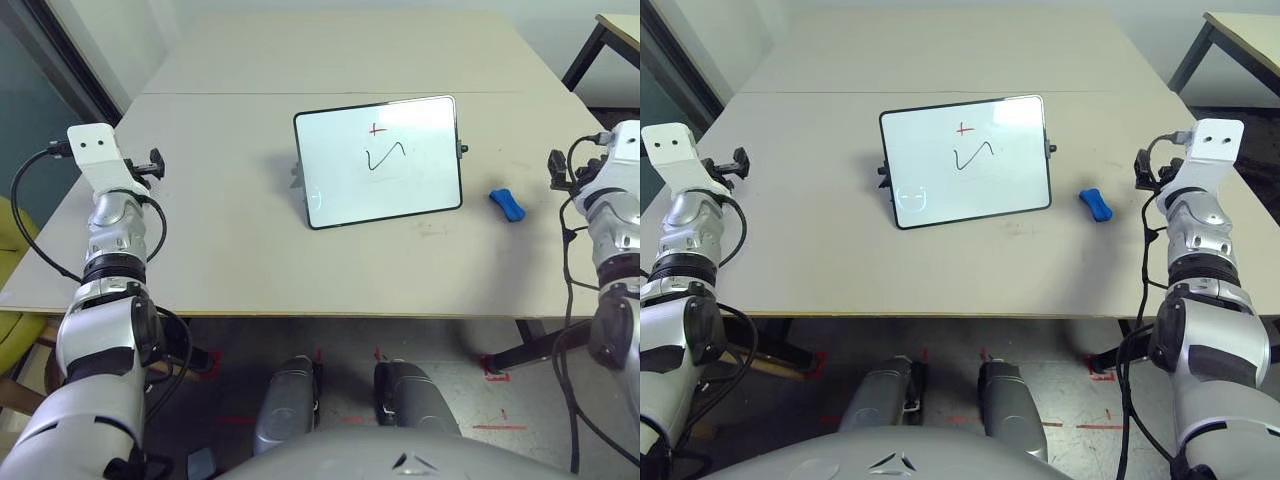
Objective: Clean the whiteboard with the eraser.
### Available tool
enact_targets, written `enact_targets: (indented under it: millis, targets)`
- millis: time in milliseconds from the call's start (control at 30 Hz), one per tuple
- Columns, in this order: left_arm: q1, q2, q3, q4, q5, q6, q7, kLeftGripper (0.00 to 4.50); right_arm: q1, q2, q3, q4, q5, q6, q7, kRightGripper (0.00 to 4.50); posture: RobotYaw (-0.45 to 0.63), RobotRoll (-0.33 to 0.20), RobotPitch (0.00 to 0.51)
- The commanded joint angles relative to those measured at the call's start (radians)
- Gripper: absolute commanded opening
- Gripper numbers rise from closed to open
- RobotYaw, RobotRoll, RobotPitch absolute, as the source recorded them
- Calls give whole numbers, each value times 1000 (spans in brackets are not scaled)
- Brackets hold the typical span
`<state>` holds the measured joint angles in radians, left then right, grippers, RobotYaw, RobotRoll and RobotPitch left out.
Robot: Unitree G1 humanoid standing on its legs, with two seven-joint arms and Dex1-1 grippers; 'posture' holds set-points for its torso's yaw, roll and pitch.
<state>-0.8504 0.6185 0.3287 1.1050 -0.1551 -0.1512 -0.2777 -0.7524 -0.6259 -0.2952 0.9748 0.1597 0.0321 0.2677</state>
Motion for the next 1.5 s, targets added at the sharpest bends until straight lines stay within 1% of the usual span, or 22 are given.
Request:
enact_targets:
  millis: [33, 133, 233, 333, 433, 567, 733, 867, 1000, 1167, 1400, 1467, 1500]
  targets:
    - [-44, 20, -37, -28, -14, 36, -194, 4500, 36, -36, 30, -178, 7, 212, 54, 4482, 145, 0, 72]
    - [-83, 31, -63, -44, -22, 72, -352, 4500, 70, -59, 39, -349, 39, 412, 109, 4482, 128, 0, 74]
    - [-134, 51, -113, -80, -33, 134, -593, 4500, 96, -102, 59, -541, 88, 633, 197, 4482, 116, 0, 75]
    - [-159, 72, -153, -113, -33, 183, -762, 4500, 113, -133, 79, -657, 125, 793, 258, 4482, 101, 0, 78]
    - [-184, 80, -191, -162, -41, 248, -913, 4500, 119, -159, 113, -709, 144, 907, 314, 4482, 95, 0, 81]
    - [-195, 70, -234, -191, -33, 291, -1025, 4500, 121, -159, 174, -683, 113, 920, 337, 4482, 96, 0, 81]
    - [-181, 51, -261, -252, -46, 345, -1079, 4500, 97, -135, 246, -572, 63, 852, 356, 4482, 99, 0, 77]
    - [-138, 32, -267, -345, -74, 412, -1100, 4500, 52, -109, 275, -456, 23, 784, 362, 4482, 108, 0, 76]
    - [-63, 11, -280, -464, -80, 462, -1071, 4500, 7, -77, 299, -357, -10, 725, 375, 4482, 118, 0, 82]
    - [15, 5, -288, -572, -97, 507, -1045, 4500, -28, -57, 321, -264, -49, 679, 385, 4482, 131, 0, 86]
    - [51, 2, -284, -654, -120, 546, -1020, 4500, -25, -58, 337, -215, -79, 669, 416, 4482, 140, 0, 89]
    - [50, 2, -285, -657, -123, 548, -1016, 4500, -28, -56, 331, -210, -82, 669, 420, 4109, 137, 0, 88]
    - [50, 2, -286, -657, -123, 548, -1014, 4500, -29, -56, 327, -209, -81, 670, 421, 3848, 137, 0, 88]
